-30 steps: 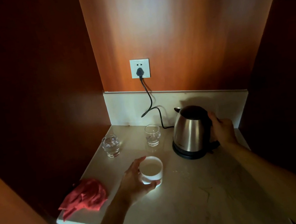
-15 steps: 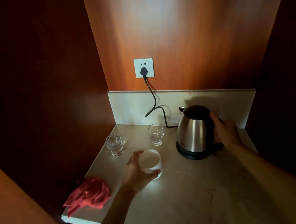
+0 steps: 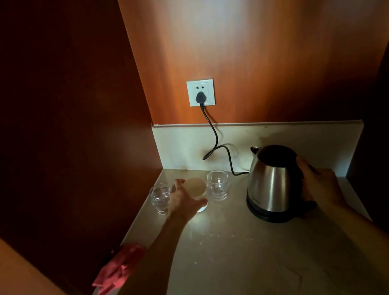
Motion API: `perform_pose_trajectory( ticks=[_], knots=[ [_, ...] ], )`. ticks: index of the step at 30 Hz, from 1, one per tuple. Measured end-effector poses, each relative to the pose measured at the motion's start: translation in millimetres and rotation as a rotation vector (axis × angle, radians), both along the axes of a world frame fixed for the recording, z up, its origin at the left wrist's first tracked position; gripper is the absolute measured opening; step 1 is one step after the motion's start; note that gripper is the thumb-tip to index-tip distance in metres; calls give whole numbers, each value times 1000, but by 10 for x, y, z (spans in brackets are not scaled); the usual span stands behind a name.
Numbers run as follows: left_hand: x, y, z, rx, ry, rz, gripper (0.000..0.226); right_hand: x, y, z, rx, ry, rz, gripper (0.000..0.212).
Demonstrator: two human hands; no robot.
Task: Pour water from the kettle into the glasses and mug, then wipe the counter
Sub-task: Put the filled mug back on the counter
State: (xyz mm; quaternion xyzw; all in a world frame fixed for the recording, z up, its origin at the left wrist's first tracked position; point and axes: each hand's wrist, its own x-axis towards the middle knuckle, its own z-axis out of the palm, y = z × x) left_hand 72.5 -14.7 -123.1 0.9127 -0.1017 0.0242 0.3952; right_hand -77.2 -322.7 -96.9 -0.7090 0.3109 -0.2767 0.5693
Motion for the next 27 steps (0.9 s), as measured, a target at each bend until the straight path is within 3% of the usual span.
perform_pose_trajectory(
  ticks=[10,15,19,22,27],
  knots=[
    [104,-144,-8,20,45,60,91,23,31,-14,10,-15,-12,69],
    [108,-219,52,156,88,24,101,-9,82,47,18,-8,-5,78],
    [73,-429,183,314,-93,-114,96,-48,88,52,8,-3,9,84],
    [69,-618,256,342,-67,-212,112,-47,98,62,31,-11,6,89],
    [169,-847,239,484,-59,-186,103,-29,73,12,33,-27,0,92]
  ],
)
